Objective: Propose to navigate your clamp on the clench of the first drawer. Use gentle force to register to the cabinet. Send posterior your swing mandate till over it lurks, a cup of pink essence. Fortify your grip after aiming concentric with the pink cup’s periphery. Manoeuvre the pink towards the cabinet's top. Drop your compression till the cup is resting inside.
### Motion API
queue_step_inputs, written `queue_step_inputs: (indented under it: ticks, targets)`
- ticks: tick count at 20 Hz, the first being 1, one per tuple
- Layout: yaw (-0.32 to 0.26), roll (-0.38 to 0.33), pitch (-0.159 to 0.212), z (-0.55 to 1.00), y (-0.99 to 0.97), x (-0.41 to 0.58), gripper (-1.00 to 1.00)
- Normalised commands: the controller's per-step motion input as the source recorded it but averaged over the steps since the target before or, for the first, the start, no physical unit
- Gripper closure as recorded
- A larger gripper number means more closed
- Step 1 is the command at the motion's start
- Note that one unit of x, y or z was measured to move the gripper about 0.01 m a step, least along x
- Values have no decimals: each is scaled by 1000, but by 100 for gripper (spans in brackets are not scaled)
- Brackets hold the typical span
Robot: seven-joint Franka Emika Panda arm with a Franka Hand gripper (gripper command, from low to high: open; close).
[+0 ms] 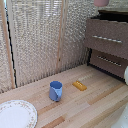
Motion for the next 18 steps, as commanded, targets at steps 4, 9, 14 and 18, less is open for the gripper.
queue_step_inputs:
  ticks: [4, 9, 14, 18]
  targets:
    - [-122, 0, 70, 306, -715, 173, 100]
    - [-129, -24, 145, -32, -344, 34, 100]
    - [-115, -62, 188, -113, -251, 0, 100]
    - [-97, -154, 197, -232, -262, 96, 100]
